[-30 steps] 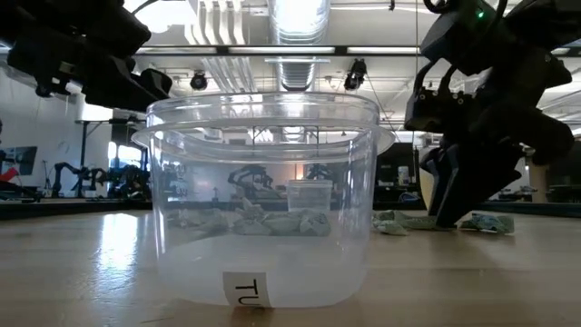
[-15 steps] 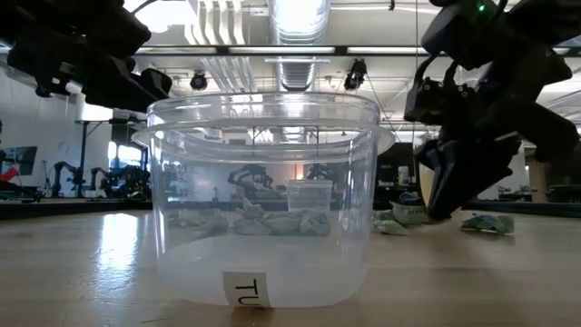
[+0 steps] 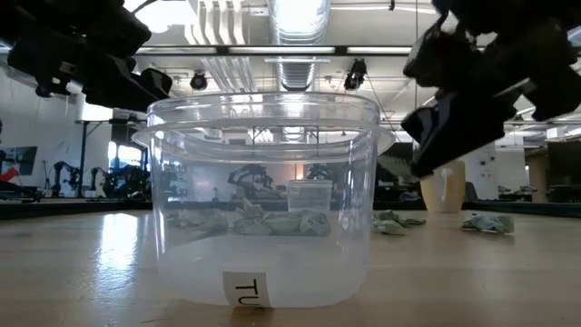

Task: Pick and place items into bin
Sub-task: Put the stevia packet into the bottom transparent bin

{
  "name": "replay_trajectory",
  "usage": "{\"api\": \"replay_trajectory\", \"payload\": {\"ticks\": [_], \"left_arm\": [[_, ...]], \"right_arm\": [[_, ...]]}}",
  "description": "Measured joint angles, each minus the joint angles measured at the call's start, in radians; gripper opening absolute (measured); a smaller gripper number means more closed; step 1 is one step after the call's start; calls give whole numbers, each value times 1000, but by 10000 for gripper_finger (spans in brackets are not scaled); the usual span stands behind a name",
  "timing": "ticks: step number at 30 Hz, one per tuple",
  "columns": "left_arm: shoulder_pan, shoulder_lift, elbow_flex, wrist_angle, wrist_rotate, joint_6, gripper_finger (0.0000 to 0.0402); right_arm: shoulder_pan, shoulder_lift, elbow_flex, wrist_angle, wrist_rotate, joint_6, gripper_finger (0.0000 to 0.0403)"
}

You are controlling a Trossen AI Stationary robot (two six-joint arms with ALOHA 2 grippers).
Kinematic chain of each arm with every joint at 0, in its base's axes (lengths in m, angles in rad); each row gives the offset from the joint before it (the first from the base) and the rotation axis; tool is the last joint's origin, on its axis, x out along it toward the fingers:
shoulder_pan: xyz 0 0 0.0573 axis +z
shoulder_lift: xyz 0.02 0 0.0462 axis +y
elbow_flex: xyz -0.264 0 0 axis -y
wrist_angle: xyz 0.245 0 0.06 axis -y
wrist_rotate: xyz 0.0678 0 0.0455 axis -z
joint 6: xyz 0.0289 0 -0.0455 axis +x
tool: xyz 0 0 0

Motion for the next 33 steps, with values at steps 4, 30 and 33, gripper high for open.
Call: {"api": "replay_trajectory", "payload": {"ticks": [4,30,33], "left_arm": [[0,0,0,0,0,0,164],[0,5,0,-6,0,0,164],[0,6,0,-7,0,0,164]], "right_arm": [[28,-5,18,68,-29,-62,9],[94,499,647,-166,-274,-384,9],[99,512,695,-212,-276,-384,9]]}}
